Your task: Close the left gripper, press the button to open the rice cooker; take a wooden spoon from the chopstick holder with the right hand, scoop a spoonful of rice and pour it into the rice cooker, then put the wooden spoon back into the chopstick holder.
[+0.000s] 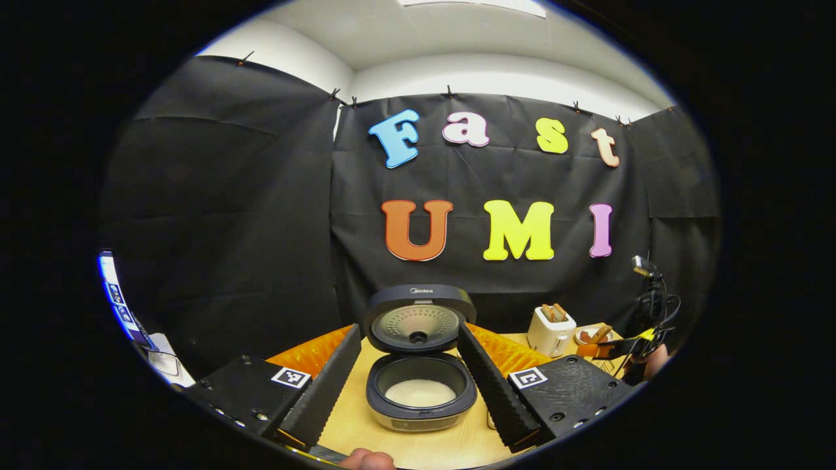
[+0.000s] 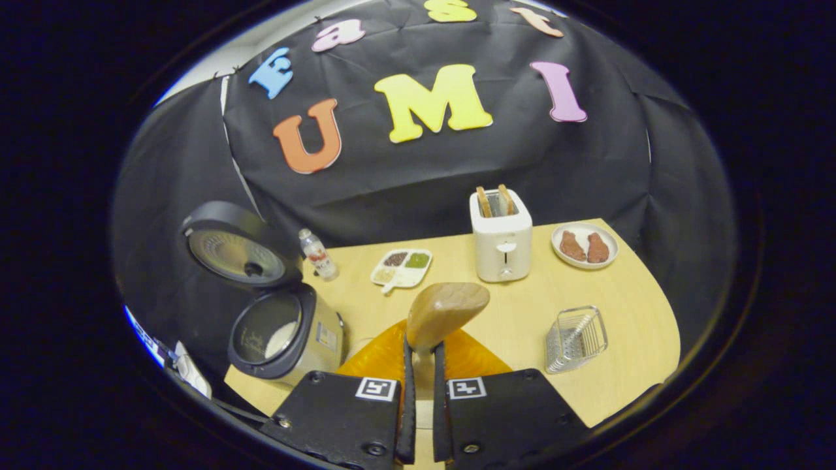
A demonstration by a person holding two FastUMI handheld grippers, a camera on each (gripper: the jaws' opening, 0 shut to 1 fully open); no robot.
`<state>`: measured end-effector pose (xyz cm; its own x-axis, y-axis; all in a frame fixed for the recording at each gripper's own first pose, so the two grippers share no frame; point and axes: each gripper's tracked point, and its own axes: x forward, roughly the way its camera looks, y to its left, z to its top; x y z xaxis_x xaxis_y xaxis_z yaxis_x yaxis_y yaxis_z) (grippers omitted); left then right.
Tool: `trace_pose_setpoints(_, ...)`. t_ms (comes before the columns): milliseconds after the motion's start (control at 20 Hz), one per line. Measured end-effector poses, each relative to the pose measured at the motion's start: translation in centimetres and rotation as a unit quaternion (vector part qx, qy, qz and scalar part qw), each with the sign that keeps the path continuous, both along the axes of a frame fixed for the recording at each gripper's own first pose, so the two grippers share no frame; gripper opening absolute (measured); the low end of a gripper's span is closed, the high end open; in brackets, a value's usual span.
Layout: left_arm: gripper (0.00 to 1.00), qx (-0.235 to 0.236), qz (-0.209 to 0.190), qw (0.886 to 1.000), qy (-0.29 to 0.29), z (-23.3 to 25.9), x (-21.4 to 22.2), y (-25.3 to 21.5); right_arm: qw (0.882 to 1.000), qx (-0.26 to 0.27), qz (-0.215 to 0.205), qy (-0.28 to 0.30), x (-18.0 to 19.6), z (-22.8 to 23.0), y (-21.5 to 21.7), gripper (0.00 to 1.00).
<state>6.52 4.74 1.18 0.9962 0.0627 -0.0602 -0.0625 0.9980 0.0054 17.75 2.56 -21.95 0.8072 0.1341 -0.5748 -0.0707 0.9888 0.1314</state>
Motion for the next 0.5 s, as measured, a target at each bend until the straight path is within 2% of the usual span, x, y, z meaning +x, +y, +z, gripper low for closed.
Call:
trace_pose_setpoints(150, 0.95, 0.002, 0.012, 1.000, 0.005, -0.4, -1.0, 1.0, 0.997, -0.078, 0.010, 0.027, 0.1, -3.5, -0.9, 0.16)
trace_pose_setpoints(250, 0.95, 0.001, 0.023, 1.000, 0.009, -0.7, -1.6, 1.7, 0.989, -0.145, 0.033, 0.026, 0.4, -4.7, -1.0, 0.16)
trace_pose_setpoints(500, 0.95, -0.003, 0.055, 0.998, 0.022, -1.4, -3.2, 3.2, 0.977, -0.195, 0.071, 0.050, -0.2, -8.0, 1.1, 0.16)
